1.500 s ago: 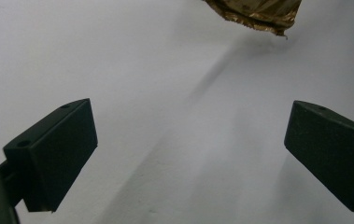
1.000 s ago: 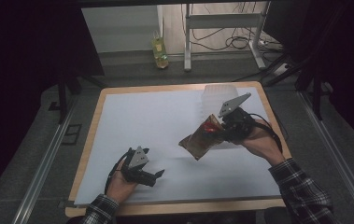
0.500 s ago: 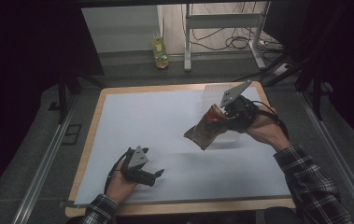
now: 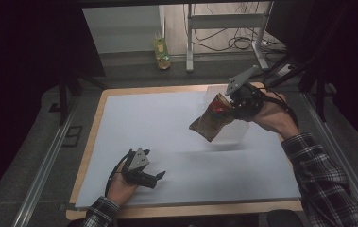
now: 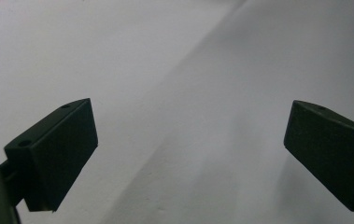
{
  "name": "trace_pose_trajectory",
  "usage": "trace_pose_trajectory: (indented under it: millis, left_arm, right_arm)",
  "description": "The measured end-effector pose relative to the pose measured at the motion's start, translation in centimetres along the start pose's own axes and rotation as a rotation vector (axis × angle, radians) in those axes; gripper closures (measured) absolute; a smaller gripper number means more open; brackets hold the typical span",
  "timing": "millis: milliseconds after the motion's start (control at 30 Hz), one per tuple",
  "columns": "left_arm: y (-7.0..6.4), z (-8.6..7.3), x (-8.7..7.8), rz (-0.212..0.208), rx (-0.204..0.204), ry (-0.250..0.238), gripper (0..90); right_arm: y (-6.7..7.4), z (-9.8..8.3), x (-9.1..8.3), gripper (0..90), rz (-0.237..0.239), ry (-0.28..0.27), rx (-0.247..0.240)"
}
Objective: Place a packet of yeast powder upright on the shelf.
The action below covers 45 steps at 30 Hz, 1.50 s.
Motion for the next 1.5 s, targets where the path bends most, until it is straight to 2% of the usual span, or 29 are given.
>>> trace_pose_trajectory:
  millis: [267, 500, 633, 667, 867, 1200, 1500]
  left_arm:
    - [0.1, 0.0, 0.0, 0.000, 0.002, -0.001, 3.1]
    - [0.1, 0.0, -0.1, 0.000, 0.001, -0.001, 3.1]
    - [0.1, 0.0, -0.1, 0.001, -0.004, -0.005, 3.2]
    - [0.1, 0.0, -0.1, 0.002, -0.003, -0.005, 3.1]
    - [0.1, -0.1, -0.1, 0.003, 0.001, -0.005, 3.2]
    - [0.2, 0.0, -0.1, 0.011, 0.000, -0.012, 3.1]
    - [0.8, 0.2, -0.8, 0.036, -0.043, -0.090, 0.6]
  right_arm:
    - [-1.8, 0.9, -1.2, 78.9, -0.053, 0.012, 0.010]
    - [-3.4, 1.0, -1.8, 79.1, -0.077, 0.036, 0.025]
    - [-4.3, 0.9, -2.0, 79.1, -0.096, 0.045, 0.010]
    - [-4.7, 0.8, -2.0, 79.2, -0.105, 0.054, -0.008]
    - [-6.1, 0.1, -2.3, 79.1, -0.109, 0.079, -0.040]
    - [-7.9, -1.0, -2.3, 79.0, -0.115, 0.107, -0.064]
    - [-9.4, -1.9, -1.7, 78.9, -0.095, 0.141, -0.104]
Point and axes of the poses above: each handheld gripper's, and its own axes: x roughly forward along the jaws, z roughly out of its top, y roughly to its left, the point moved 2 cm from there along x, roughly forward along the jaws, and after that the axes turned 10 degrees about -y, right-handed, at the moved point
